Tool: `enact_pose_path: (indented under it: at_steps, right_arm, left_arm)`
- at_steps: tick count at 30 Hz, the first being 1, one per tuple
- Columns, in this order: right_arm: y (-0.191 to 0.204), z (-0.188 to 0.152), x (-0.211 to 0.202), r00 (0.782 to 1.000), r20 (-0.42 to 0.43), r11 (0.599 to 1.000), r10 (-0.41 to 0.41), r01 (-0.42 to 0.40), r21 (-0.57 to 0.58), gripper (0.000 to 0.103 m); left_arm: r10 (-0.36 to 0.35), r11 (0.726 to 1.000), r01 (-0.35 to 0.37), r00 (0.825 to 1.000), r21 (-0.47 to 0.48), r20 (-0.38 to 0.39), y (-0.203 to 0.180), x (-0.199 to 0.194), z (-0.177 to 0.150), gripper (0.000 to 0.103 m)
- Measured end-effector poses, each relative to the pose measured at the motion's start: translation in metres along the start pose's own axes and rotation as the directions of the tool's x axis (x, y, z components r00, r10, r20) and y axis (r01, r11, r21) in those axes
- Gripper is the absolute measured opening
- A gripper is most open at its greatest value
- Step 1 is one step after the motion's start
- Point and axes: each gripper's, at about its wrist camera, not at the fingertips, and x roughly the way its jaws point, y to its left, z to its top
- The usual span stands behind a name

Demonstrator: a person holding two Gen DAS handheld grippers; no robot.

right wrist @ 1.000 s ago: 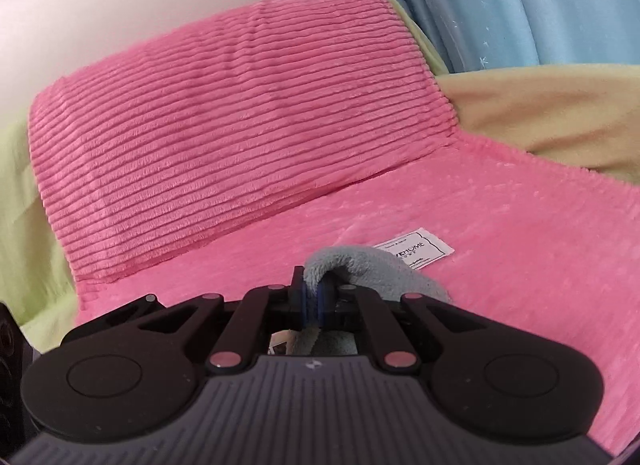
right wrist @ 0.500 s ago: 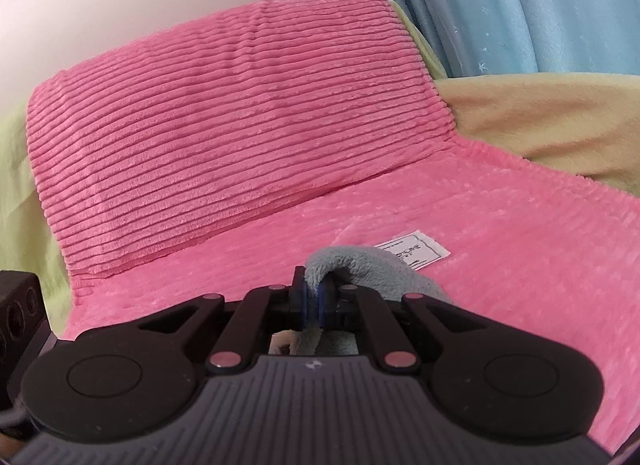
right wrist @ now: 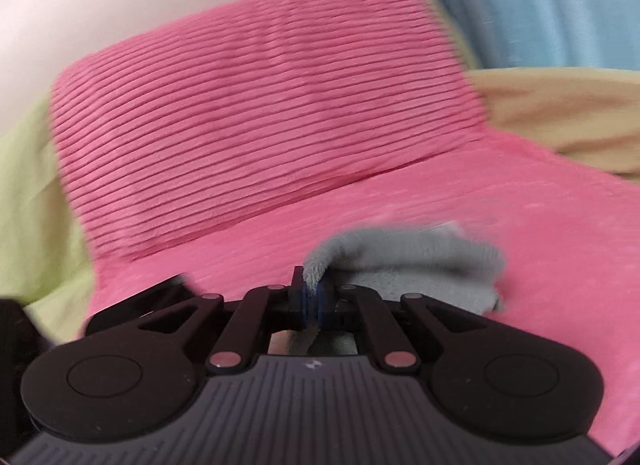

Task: Clean container
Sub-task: 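Wipe the jar's labelled outer wall with the cloth in the right tool while the left tool holds it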

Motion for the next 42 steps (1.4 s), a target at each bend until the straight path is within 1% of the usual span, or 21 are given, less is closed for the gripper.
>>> enact_pose_path:
  at_steps: [4, 6, 9, 11, 13, 16, 18, 19, 21, 23, 24, 25, 27, 28, 29, 30, 32, 34, 36, 40, 42]
  right_arm:
    - [-0.012, 0.001, -0.004, 0.999, 0.019, 0.998, -0.041, 0.040, 0.049, 0.002]
    - [-0.012, 0.000, -0.005, 0.999, 0.021, 0.998, -0.047, 0.046, 0.045, 0.002]
    - [-0.010, -0.001, -0.005, 0.998, 0.022, 0.998, -0.051, 0.050, 0.039, 0.002]
    - [-0.009, -0.002, -0.004, 0.998, 0.022, 0.998, -0.050, 0.049, 0.036, 0.002]
    - [-0.011, -0.001, -0.005, 0.999, 0.022, 0.998, -0.048, 0.047, 0.037, 0.002]
    - [-0.013, 0.001, -0.006, 0.999, 0.021, 0.998, -0.045, 0.044, 0.036, 0.002]
    - [-0.013, 0.000, -0.006, 0.999, 0.021, 0.998, -0.044, 0.043, 0.035, 0.003]
    - [-0.012, 0.001, -0.006, 0.999, 0.021, 0.998, -0.045, 0.044, 0.034, 0.003]
    - [-0.011, 0.002, -0.005, 0.999, 0.022, 0.999, -0.044, 0.044, 0.032, 0.003]
    - [-0.008, 0.001, -0.006, 1.000, 0.019, 0.999, -0.022, 0.021, 0.031, 0.004]
    - [-0.006, 0.001, -0.006, 1.000, 0.015, 1.000, -0.001, 0.001, 0.026, 0.004]
    - [-0.002, 0.000, -0.005, 1.000, 0.007, 0.999, 0.028, -0.028, 0.019, 0.004]
    - [0.006, -0.003, -0.004, 0.996, -0.011, 0.996, 0.086, -0.086, 0.006, 0.004]
    - [0.010, -0.004, -0.003, 0.994, -0.019, 0.994, 0.110, -0.110, -0.002, 0.004]
    - [0.014, -0.005, -0.002, 0.991, -0.029, 0.991, 0.130, -0.130, -0.011, 0.004]
    - [0.017, -0.006, -0.001, 0.989, -0.036, 0.989, 0.144, -0.145, -0.021, 0.004]
    - [0.019, -0.006, 0.000, 0.989, -0.039, 0.989, 0.139, -0.141, -0.044, 0.003]
    - [0.015, -0.004, -0.001, 0.995, -0.025, 0.994, 0.094, -0.096, -0.058, 0.003]
    - [0.005, -0.001, -0.002, 1.000, 0.004, 0.999, 0.007, -0.007, -0.041, 0.003]
    - [-0.018, 0.002, -0.004, 0.999, 0.026, 0.997, -0.043, 0.042, 0.063, 0.003]
    - [-0.019, 0.002, -0.005, 0.999, 0.026, 0.997, -0.045, 0.043, 0.060, 0.003]
  left_arm:
    - [-0.009, 1.000, 0.009, 1.000, -0.029, -0.002, 0.001, 0.001, 0.001, 0.088]
    - [-0.041, 0.994, 0.040, 0.999, -0.103, -0.009, 0.009, -0.001, -0.001, 0.091]
    - [-0.100, 0.964, 0.094, 0.995, -0.250, -0.013, 0.025, 0.000, -0.003, 0.092]
    - [-0.145, 0.923, 0.132, 0.989, -0.361, -0.009, 0.035, -0.001, -0.006, 0.092]
    - [-0.195, 0.865, 0.172, 0.981, -0.471, 0.001, 0.046, 0.002, -0.010, 0.092]
    - [-0.254, 0.784, 0.212, 0.967, -0.584, 0.010, 0.057, 0.007, -0.017, 0.092]
    - [-0.276, 0.746, 0.225, 0.961, -0.626, 0.016, 0.064, 0.010, -0.021, 0.091]
    - [-0.281, 0.736, 0.229, 0.959, -0.637, 0.021, 0.065, 0.011, -0.022, 0.091]
    - [-0.272, 0.751, 0.229, 0.962, -0.619, 0.025, 0.063, 0.007, -0.023, 0.088]
    - [-0.244, 0.789, 0.208, 0.970, -0.577, 0.016, 0.057, 0.003, -0.019, 0.088]
    - [-0.226, 0.813, 0.195, 0.974, -0.549, 0.010, 0.053, 0.000, -0.018, 0.088]
    - [-0.197, 0.849, 0.169, 0.980, -0.501, -0.004, 0.049, -0.001, -0.015, 0.088]
    - [-0.130, 0.920, 0.107, 0.991, -0.377, -0.035, 0.037, -0.003, -0.010, 0.088]
    - [-0.095, 0.949, 0.076, 0.994, -0.305, -0.049, 0.030, -0.004, -0.007, 0.088]
    - [-0.060, 0.972, 0.044, 0.996, -0.231, -0.060, 0.022, -0.005, -0.005, 0.088]
    - [-0.034, 0.986, 0.023, 0.997, -0.167, -0.063, 0.014, -0.005, -0.004, 0.088]
    - [0.002, 0.998, -0.005, 0.998, -0.055, -0.059, 0.001, -0.006, -0.002, 0.088]
    - [0.019, 1.000, -0.019, 0.998, -0.001, -0.053, -0.006, -0.006, -0.001, 0.088]
    - [0.017, 1.000, -0.017, 0.999, -0.001, -0.051, -0.006, -0.006, -0.001, 0.088]
    - [-0.004, 0.999, 0.002, 0.999, -0.043, -0.043, -0.003, -0.009, 0.000, 0.088]
    - [-0.038, 0.992, 0.034, 0.999, -0.123, -0.028, 0.004, -0.014, 0.003, 0.090]
